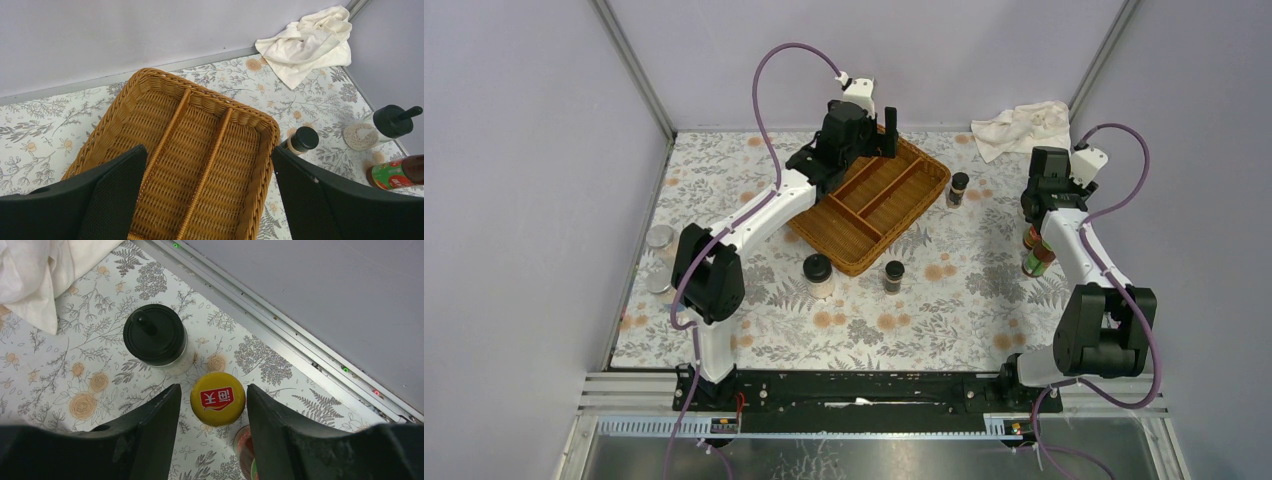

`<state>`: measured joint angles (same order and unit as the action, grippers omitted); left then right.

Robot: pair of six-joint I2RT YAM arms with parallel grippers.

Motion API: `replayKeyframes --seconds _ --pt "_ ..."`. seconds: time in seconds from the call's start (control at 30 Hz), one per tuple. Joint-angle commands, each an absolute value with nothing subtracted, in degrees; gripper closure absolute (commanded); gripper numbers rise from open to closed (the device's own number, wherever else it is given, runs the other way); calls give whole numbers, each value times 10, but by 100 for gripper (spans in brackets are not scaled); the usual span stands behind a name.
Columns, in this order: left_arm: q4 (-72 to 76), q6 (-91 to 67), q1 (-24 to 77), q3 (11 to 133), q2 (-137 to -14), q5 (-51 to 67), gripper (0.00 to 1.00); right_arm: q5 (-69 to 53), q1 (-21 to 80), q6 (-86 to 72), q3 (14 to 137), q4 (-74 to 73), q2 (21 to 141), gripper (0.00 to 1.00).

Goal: Organize the condiment bottles
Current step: Pick up the bottle from the center of the board.

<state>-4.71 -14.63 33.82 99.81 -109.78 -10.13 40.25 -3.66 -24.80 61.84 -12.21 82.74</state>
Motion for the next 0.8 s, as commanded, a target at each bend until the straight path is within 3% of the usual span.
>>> replayKeyframes --seconds 0.0,0.63,0.77 --pt "-14 -138 343 991 -1113 -112 1 397 -41 -259 625 -103 834 43" --pt "-7 -139 343 986 -1115 -108 1 400 -47 -258 625 -100 853 45" --pt "-5 -139 343 984 -1115 -108 1 400 -47 -258 625 -99 856 50"
